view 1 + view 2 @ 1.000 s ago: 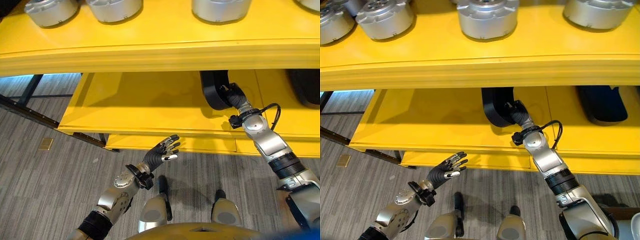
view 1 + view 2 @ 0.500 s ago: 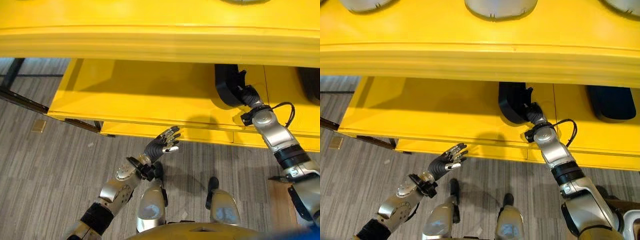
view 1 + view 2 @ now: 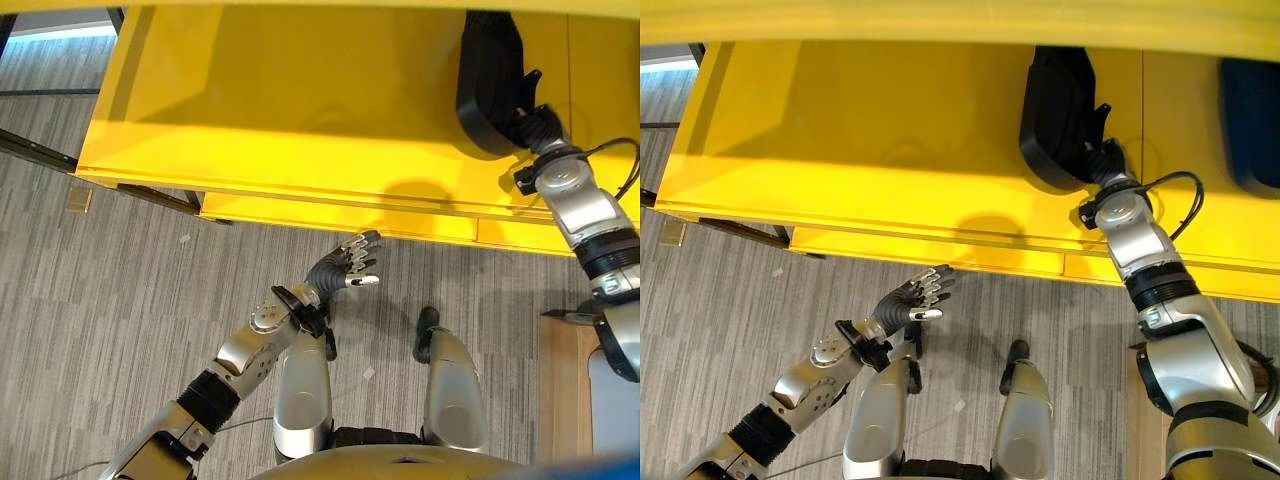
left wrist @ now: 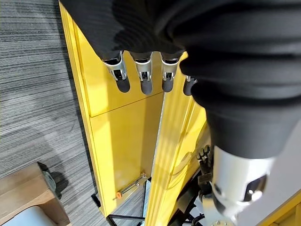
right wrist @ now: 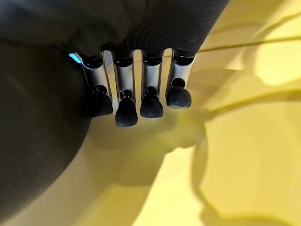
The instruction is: Move parts from the plastic box to the shelf.
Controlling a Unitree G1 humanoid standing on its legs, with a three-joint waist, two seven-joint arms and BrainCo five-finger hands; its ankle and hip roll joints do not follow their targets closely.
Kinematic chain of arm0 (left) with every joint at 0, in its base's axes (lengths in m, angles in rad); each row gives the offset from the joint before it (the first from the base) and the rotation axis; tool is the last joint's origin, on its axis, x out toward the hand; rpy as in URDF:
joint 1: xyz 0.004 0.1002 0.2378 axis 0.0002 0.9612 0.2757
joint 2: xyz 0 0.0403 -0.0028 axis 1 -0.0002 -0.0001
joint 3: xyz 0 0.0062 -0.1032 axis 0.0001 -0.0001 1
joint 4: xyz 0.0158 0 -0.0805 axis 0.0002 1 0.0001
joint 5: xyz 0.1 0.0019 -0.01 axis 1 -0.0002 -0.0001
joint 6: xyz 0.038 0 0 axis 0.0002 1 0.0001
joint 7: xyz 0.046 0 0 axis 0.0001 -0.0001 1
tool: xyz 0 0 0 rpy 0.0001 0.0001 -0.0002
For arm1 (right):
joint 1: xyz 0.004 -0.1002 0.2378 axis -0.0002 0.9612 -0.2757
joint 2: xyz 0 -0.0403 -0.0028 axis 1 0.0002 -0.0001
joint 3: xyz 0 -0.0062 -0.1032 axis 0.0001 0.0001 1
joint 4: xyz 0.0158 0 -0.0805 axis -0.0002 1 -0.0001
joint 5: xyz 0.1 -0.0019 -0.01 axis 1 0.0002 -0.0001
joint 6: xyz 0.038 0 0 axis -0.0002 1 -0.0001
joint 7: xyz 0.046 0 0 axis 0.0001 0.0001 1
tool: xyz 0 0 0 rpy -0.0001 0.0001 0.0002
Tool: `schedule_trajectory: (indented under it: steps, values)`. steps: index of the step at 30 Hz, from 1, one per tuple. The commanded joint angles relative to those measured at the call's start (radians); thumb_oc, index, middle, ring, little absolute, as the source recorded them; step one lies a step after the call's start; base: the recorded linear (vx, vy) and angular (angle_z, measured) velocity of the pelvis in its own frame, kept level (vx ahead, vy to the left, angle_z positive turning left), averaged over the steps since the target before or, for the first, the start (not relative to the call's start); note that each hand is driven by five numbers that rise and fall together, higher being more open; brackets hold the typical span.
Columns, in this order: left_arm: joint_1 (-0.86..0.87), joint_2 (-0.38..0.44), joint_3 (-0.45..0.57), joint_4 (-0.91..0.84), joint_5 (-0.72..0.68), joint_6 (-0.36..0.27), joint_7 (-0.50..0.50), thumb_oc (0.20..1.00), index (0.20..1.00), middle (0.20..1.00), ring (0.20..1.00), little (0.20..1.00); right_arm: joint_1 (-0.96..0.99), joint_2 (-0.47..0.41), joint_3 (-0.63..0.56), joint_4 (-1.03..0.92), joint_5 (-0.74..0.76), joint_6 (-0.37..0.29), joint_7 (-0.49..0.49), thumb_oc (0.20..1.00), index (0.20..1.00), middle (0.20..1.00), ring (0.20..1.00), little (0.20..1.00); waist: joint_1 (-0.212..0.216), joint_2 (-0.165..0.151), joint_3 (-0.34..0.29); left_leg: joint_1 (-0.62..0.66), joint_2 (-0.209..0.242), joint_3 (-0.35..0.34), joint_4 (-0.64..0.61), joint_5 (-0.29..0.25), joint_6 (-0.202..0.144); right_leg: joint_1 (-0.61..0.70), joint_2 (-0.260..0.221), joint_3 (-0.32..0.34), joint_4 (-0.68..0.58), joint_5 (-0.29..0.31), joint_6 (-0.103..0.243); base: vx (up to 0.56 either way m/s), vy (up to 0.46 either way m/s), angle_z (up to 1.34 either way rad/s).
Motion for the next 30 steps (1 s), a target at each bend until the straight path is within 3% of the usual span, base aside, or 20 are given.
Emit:
schedule_trajectory:
  steps: [1, 9, 23, 27, 30]
  values:
    - [-0.008, -0.008, -0.026, -0.092, 0.02, -0.061, 0.021, 1.0, 1.0, 1.0, 1.0, 1.0, -0.168, -0.072, 0.04, 0.036, -0.032, -0.036, -0.013, 0.2, 0.2, 0.2, 0.2, 0.2, 0.006, -0.023, -0.009, 0.064, 0.011, 0.064, 0.19, -0.251, 0.008, 0.012, 0.031, -0.077, 0.094, -0.067, -0.036, -0.12, 0.038, -0.04]
    - [-0.031, -0.004, -0.048, -0.079, 0.022, -0.072, 0.061, 1.0, 1.0, 1.0, 1.0, 1.0, -0.272, -0.092, 0.11, 0.18, -0.076, -0.04, 0.003, 0.2, 0.2, 0.2, 0.2, 0.2, 0.013, -0.031, -0.005, 0.011, 0.035, 0.074, 0.296, -0.302, 0.018, -0.04, 0.005, -0.076, 0.217, -0.118, -0.045, -0.06, 0.008, 0.03]
    - [-0.026, -0.002, -0.058, -0.061, -0.029, -0.055, 0.043, 1.0, 1.0, 1.0, 1.0, 1.0, -0.334, -0.1, 0.202, 0.299, -0.263, -0.052, -0.002, 0.2, 0.2, 0.2, 0.2, 0.2, 0.016, -0.028, -0.027, 0.038, 0.033, 0.073, 0.322, -0.329, 0.024, -0.014, 0.015, -0.068, 0.233, -0.136, -0.05, 0.07, -0.004, 0.0]
    - [-0.031, 0.004, -0.066, -0.067, 0.033, -0.136, 0.055, 1.0, 1.0, 1.0, 1.0, 1.0, -0.354, -0.104, 0.229, 0.298, -0.296, -0.048, 0.016, 0.2, 0.2, 0.2, 0.2, 0.2, 0.017, -0.024, -0.017, 0.018, 0.019, 0.061, 0.328, -0.333, 0.027, -0.038, 0.018, -0.053, 0.255, -0.147, -0.051, 0.02, 0.014, -0.01]
    - [-0.033, 0.008, -0.062, -0.063, 0.014, -0.124, 0.062, 1.0, 1.0, 1.0, 1.0, 1.0, -0.35, -0.106, 0.246, 0.292, -0.325, -0.05, 0.018, 0.2, 0.2, 0.2, 0.2, 0.2, 0.017, -0.023, -0.011, 0.01, 0.014, 0.056, 0.327, -0.331, 0.027, -0.046, 0.018, -0.047, 0.266, -0.151, -0.051, 0.0, 0.004, -0.01]
